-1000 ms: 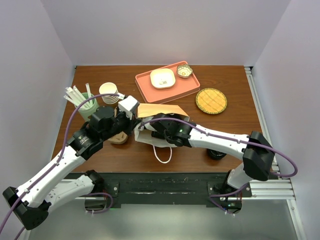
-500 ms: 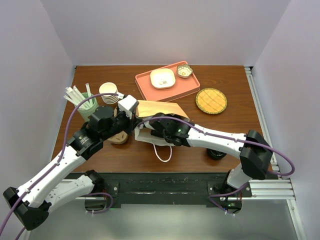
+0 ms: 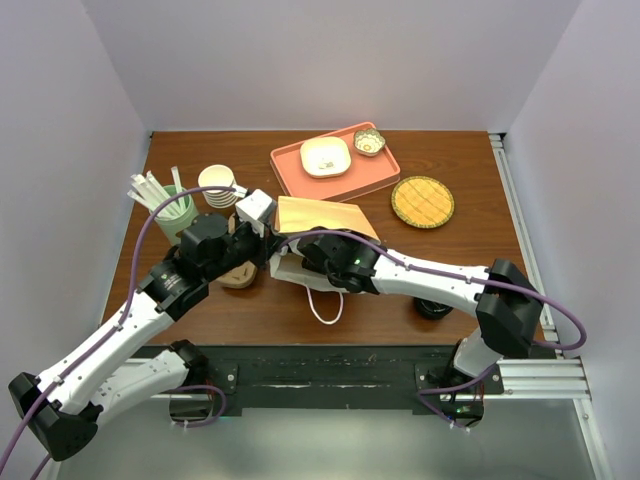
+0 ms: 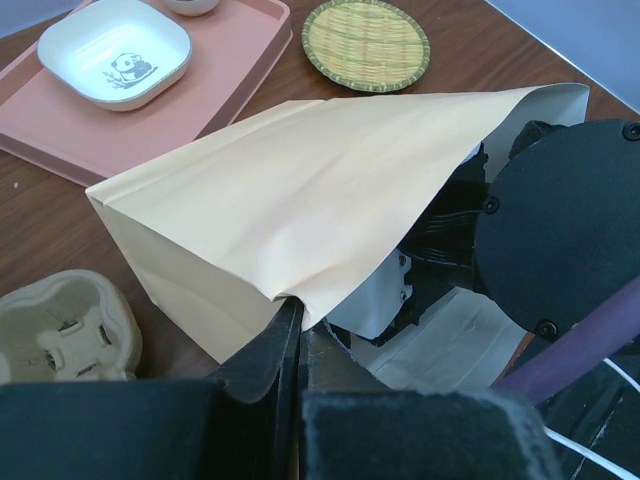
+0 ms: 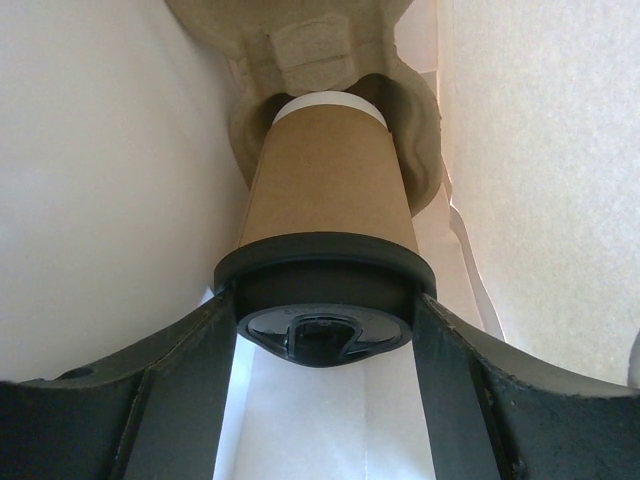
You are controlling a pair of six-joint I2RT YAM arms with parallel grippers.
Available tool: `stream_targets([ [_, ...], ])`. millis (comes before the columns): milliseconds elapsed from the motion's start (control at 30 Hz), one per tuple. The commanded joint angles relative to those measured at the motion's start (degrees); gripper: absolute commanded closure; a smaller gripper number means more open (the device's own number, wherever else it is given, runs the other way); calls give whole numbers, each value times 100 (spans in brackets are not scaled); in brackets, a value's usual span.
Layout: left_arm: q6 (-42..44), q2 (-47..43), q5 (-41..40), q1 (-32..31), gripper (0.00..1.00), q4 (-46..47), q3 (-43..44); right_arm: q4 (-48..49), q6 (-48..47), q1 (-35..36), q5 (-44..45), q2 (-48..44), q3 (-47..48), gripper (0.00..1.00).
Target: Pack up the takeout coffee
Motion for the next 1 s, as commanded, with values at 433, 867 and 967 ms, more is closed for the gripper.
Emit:
stream_targets([
  [433, -695, -116, 991, -151, 100, 392, 139, 927, 846, -294, 138, 142, 100, 70],
  [867, -933, -1, 1079, -55, 100, 418, 218, 1490, 381, -514, -487, -121, -366, 68],
  [967, -950, 16, 1096, -37, 100, 436, 218, 1612, 223, -576, -714, -323, -524, 68],
])
